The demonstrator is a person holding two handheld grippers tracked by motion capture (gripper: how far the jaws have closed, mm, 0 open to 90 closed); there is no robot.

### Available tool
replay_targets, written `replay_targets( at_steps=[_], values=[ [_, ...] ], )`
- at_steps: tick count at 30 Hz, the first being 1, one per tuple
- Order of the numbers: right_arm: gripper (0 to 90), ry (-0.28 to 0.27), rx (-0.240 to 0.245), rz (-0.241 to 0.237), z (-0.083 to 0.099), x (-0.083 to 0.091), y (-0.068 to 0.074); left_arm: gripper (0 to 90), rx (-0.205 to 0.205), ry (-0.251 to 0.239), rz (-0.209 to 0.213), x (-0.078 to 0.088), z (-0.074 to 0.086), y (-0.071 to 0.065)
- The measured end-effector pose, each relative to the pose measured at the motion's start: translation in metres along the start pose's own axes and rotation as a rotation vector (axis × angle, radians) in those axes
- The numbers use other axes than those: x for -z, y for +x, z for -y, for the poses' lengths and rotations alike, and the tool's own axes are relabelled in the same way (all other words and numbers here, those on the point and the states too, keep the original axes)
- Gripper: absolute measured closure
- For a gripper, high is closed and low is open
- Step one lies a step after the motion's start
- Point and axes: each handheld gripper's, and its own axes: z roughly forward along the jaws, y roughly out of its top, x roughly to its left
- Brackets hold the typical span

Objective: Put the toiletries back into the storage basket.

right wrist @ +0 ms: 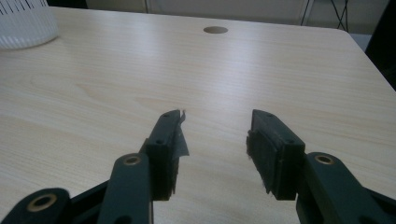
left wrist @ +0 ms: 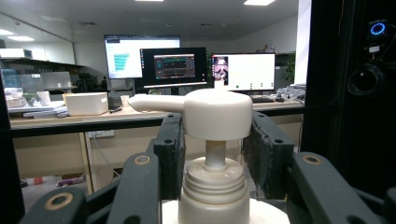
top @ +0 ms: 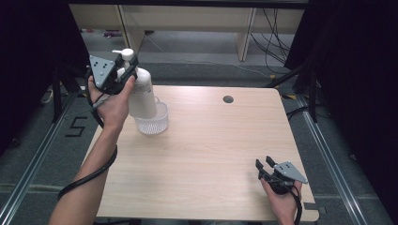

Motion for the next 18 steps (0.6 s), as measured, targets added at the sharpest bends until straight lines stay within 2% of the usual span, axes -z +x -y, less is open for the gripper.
replay_targets(
  at_steps=[4,6,9,11,13,18],
  values=[
    [54.4,0.006,0.002,0.002,0.000,0.001,0.000,59.4,-0.004,-0.002,0.000,-0.004,-0.001,0.001],
    [54.4,0.017,-0.023,-0.010,0.000,0.001,0.001,59.4,-0.004,0.001,0.000,-0.005,-0.002,0.001],
    [54.4,0.017,-0.023,-0.010,0.000,0.001,0.002,59.4,-0.001,0.002,-0.005,-0.008,-0.002,0.002],
    [54.3,0.005,0.004,0.002,0.000,0.001,0.000,59.4,-0.004,0.003,-0.007,-0.009,-0.001,0.002],
    [54.3,0.022,-0.023,-0.007,0.000,0.001,0.002,59.4,-0.008,0.009,-0.008,-0.011,-0.001,0.002],
    [54.3,0.018,-0.024,-0.007,0.000,0.001,0.002,59.4,-0.003,0.016,-0.011,-0.015,0.001,0.002]
  ],
)
